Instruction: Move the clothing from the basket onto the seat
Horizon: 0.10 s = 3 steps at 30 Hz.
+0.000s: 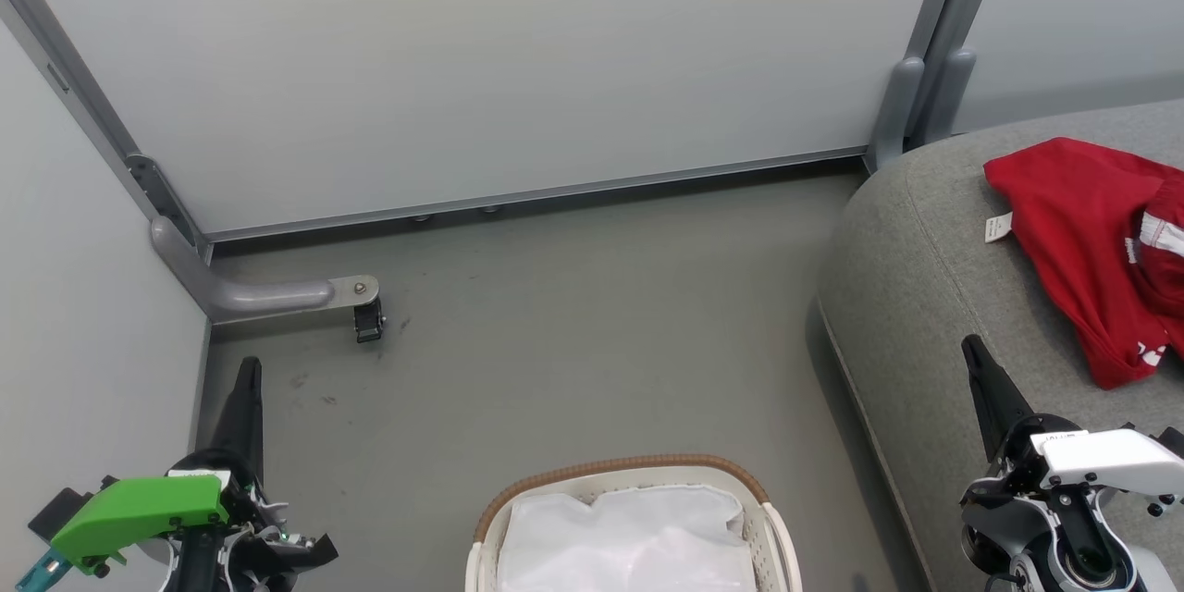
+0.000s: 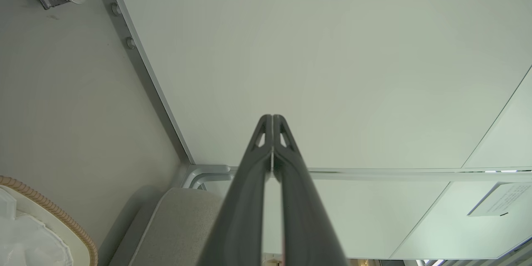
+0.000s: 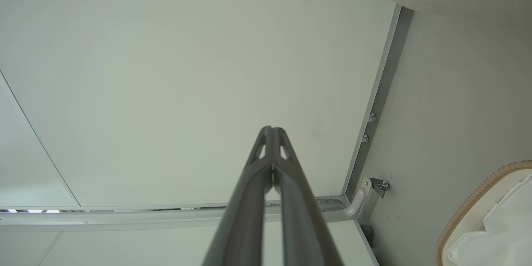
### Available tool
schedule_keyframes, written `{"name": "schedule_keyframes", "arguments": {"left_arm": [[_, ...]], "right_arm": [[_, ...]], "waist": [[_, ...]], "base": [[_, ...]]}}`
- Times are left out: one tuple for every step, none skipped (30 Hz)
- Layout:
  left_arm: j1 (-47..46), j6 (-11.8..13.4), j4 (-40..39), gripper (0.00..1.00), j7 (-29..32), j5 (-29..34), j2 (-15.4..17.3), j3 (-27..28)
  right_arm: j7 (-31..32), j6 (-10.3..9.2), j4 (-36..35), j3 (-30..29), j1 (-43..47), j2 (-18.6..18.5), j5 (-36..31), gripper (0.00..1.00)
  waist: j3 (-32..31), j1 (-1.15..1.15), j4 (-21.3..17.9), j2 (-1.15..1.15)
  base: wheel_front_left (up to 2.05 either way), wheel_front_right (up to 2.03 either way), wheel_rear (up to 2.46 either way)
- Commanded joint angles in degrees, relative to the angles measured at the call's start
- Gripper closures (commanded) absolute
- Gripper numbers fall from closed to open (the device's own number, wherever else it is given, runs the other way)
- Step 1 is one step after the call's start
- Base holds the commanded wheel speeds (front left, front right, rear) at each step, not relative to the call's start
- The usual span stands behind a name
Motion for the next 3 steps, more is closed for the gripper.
{"name": "schedule_keyframes", "arguments": {"left_arm": [[-0.7,-0.4,-0.1,1.00,0.2,-0.2,0.3,0.1],[-0.7,-0.4,-0.1,1.00,0.2,-0.2,0.3,0.1],[-0.7,-0.4,-0.1,1.00,0.2,-0.2,0.3,0.1]], "right_arm": [[0.2,0.00,-0.2,-0.1,0.6,-0.1,0.2,1.00],[0.2,0.00,-0.2,-0.1,0.6,-0.1,0.2,1.00],[0.2,0.00,-0.2,-0.1,0.6,-0.1,0.2,1.00]], "waist": [[0.0,0.00,0.0,0.00],[0.0,0.00,0.0,0.00],[0.0,0.00,0.0,0.00]], "base": [[0.00,0.00,0.00],[0.00,0.00,0.00],[0.00,0.00,0.00]]}}
